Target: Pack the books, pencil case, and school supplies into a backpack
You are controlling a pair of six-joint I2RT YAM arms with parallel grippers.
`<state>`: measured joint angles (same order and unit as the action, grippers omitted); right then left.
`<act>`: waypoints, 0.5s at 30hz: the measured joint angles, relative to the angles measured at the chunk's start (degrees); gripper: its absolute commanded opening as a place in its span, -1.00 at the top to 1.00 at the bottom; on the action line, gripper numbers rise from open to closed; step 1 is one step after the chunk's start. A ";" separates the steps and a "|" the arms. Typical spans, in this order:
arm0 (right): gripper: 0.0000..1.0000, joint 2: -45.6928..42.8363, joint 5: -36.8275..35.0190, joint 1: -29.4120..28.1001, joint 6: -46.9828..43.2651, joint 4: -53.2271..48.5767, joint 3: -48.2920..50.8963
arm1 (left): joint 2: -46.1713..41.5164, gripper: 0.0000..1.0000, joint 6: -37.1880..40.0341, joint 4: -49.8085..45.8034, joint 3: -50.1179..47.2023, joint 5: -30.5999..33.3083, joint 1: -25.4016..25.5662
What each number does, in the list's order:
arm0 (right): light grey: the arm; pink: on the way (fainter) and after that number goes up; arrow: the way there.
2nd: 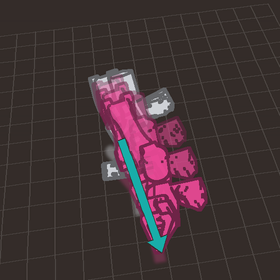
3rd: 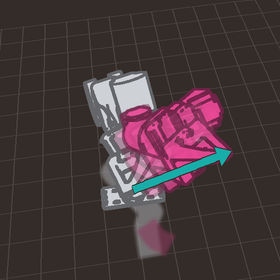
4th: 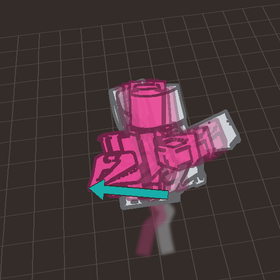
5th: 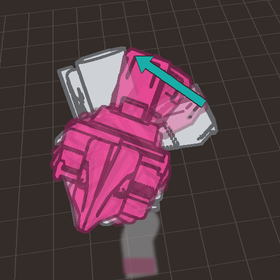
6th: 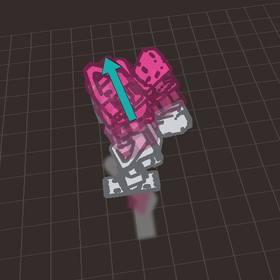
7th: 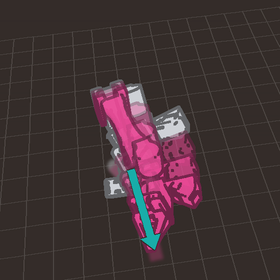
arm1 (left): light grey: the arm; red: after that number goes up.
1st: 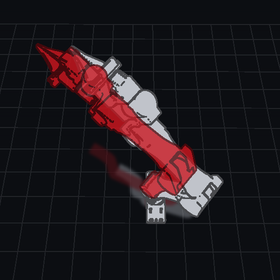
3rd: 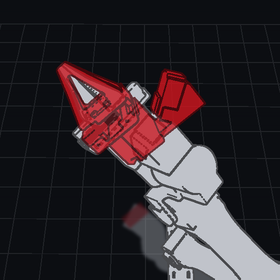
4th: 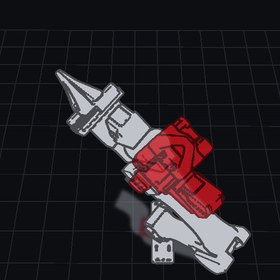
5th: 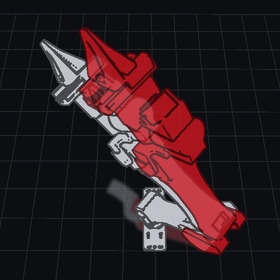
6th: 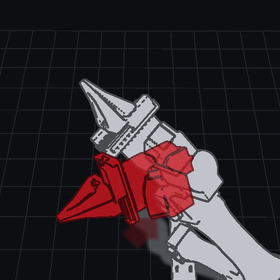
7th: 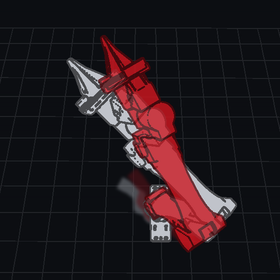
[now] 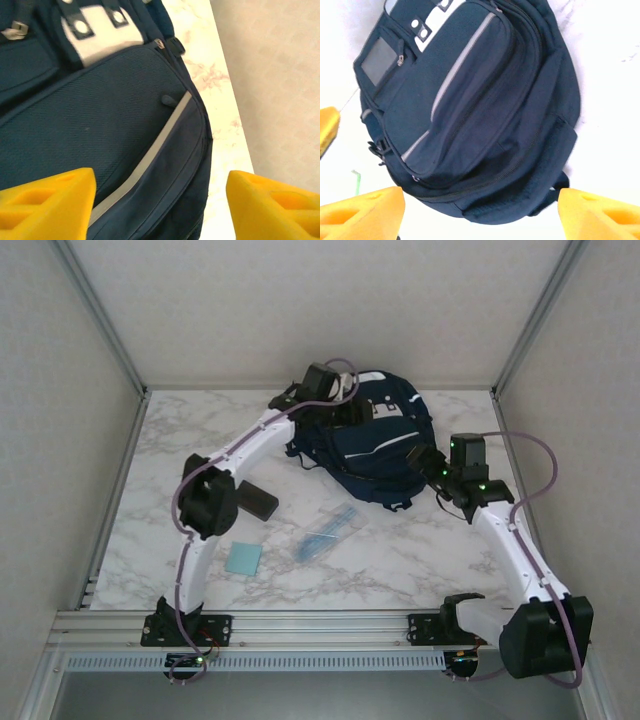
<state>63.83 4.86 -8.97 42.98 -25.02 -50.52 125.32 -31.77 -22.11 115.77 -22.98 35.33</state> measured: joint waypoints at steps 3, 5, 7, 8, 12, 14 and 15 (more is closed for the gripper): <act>-0.62 0.59 0.33 0.00 -0.35 -0.15 2.21 | -6.05 -0.46 -0.28 3.87 -9.40 2.21 -2.60; -0.62 2.21 1.44 -0.02 -0.15 0.61 3.80 | -8.72 -0.45 -1.18 6.93 -14.60 3.50 -4.94; -0.62 4.59 2.80 -0.09 0.09 2.08 5.40 | -10.05 -0.45 -2.73 10.25 -19.41 4.52 -7.67; -0.62 5.68 3.15 -0.20 0.26 2.93 5.97 | -10.10 -0.44 -3.41 11.74 -21.09 4.98 -8.70; -0.63 9.22 4.63 -0.72 1.18 6.93 7.96 | -7.98 -0.44 -6.99 16.74 -26.40 6.58 -12.66; -0.63 10.45 5.42 -0.94 1.57 9.42 8.76 | -5.60 -0.45 -8.59 18.71 -26.69 6.78 -13.31; -0.64 11.02 5.70 -1.09 1.75 10.56 9.11 | -4.20 -0.44 -9.35 20.09 -26.62 6.84 -13.33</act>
<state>74.85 10.57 -10.07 44.73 -14.46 -41.41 121.12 -41.12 -2.02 89.14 -16.14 22.00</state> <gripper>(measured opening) 0.816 0.722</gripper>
